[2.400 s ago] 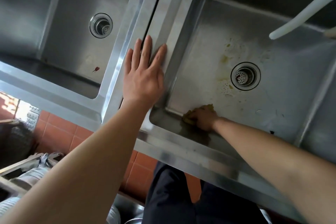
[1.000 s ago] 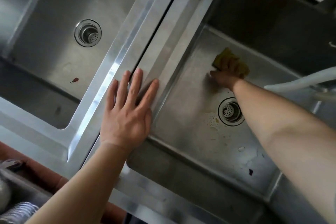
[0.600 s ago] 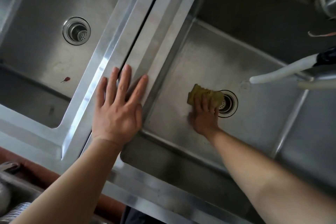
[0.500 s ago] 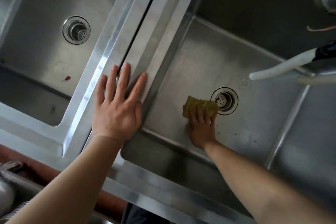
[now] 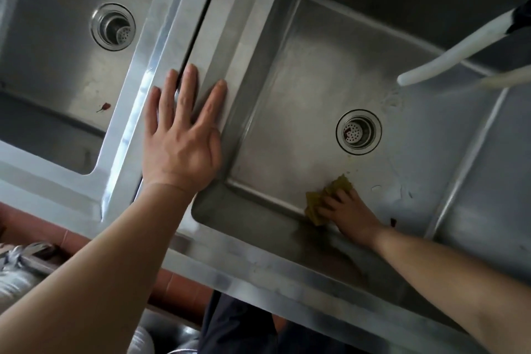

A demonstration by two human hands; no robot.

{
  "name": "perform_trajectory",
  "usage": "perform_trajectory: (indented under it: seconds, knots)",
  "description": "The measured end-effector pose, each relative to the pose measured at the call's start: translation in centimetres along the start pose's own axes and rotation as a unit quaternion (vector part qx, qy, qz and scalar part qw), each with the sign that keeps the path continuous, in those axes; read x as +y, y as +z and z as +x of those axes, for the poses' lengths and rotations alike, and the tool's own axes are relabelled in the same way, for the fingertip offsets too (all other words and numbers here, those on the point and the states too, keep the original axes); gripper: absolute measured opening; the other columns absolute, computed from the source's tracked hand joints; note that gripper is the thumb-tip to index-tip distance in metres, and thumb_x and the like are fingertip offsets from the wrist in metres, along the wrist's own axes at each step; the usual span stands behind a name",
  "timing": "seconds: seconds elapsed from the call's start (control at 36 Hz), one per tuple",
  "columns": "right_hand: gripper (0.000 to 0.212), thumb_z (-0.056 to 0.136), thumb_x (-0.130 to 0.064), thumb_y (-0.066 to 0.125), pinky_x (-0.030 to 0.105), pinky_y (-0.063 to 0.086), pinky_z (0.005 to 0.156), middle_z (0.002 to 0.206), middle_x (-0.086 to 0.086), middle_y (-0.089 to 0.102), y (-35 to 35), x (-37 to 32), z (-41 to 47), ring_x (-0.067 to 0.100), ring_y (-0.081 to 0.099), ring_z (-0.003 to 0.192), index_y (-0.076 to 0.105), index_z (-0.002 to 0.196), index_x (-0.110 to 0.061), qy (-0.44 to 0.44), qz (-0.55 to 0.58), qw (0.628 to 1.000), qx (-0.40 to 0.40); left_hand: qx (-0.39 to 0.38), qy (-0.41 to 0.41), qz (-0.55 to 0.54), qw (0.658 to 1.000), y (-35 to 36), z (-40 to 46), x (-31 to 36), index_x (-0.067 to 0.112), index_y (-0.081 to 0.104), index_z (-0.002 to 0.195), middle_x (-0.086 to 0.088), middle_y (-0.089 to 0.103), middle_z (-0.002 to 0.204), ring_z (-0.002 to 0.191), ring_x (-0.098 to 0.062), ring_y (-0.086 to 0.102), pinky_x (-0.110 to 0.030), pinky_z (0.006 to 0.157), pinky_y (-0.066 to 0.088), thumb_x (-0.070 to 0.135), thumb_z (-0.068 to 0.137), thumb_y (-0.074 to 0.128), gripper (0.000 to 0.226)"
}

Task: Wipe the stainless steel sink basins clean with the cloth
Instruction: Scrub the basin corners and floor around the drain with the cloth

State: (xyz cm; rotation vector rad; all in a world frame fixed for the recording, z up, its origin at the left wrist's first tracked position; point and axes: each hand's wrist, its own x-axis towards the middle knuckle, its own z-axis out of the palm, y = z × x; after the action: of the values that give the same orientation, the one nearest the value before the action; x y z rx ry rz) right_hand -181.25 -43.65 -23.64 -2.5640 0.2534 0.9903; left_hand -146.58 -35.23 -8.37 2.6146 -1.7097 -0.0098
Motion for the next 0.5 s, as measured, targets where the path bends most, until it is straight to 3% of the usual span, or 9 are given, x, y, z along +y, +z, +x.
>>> perform_trajectory:
  seconds: [0.06,0.11,0.25,0.33,0.42,0.5]
  knots:
    - [0.052,0.086,-0.025,0.062,0.050,0.029,0.106,0.143,0.001,0.052,-0.1,-0.3,0.1,0.036,0.045,0.128,0.055,0.138,-0.030,0.056,0.029,0.998,-0.023,-0.005,-0.001,0.001,1.000,-0.1,0.0,0.1,0.031,0.032,0.154,-0.013,0.023,0.162,0.150,-0.037,0.017,-0.051,0.122,0.013,0.027,0.092,0.043,0.063]
    - [0.051,0.092,-0.029,0.053,0.043,0.023,0.105,0.146,-0.002,0.048,-0.7,-0.6,0.6,0.031,0.040,0.131,0.048,0.143,-0.032,0.113,0.071,0.991,0.011,-0.003,0.001,0.001,1.000,-0.1,0.0,0.0,0.030,0.032,0.154,-0.013,0.023,0.162,0.150,-0.037,0.018,-0.051,0.122,0.014,0.027,0.093,0.043,0.062]
    - [0.045,0.087,-0.026,0.047,0.044,0.036,0.090,0.121,0.009,0.066,-6.5,0.1,3.7,0.037,0.054,0.109,0.065,0.127,-0.021,0.176,0.178,0.945,0.210,0.002,0.004,-0.002,1.000,0.2,-0.1,-0.1,0.031,0.031,0.154,-0.012,0.024,0.162,0.150,-0.037,0.017,-0.051,0.122,0.014,0.028,0.094,0.040,0.061]
    - [0.040,0.087,-0.020,0.053,0.049,0.039,0.096,0.124,0.009,0.067,-10.1,0.5,7.2,0.041,0.055,0.113,0.070,0.123,-0.018,0.126,0.178,0.932,0.290,0.005,0.005,0.007,1.000,0.2,-0.1,-0.2,0.032,0.030,0.154,-0.012,0.024,0.162,0.150,-0.037,0.017,-0.049,0.123,0.011,0.029,0.095,0.039,0.060]
    - [0.041,0.093,-0.013,0.058,0.046,0.030,0.112,0.144,0.005,0.053,-11.7,-0.7,11.6,0.036,0.041,0.135,0.064,0.133,-0.021,0.032,0.156,0.963,0.219,0.006,0.006,0.012,1.000,0.2,-0.1,-0.1,0.033,0.029,0.154,-0.011,0.023,0.163,0.150,-0.036,0.016,-0.048,0.123,0.010,0.031,0.096,0.037,0.058]
    - [0.038,0.097,-0.020,0.055,0.041,0.028,0.113,0.149,-0.001,0.046,-11.0,-3.9,14.3,0.028,0.034,0.139,0.062,0.133,-0.027,0.000,0.131,0.985,0.112,0.008,0.006,0.018,1.000,0.4,-0.2,-0.1,0.033,0.028,0.154,-0.011,0.023,0.163,0.150,-0.036,0.016,-0.048,0.123,0.010,0.032,0.096,0.037,0.058]
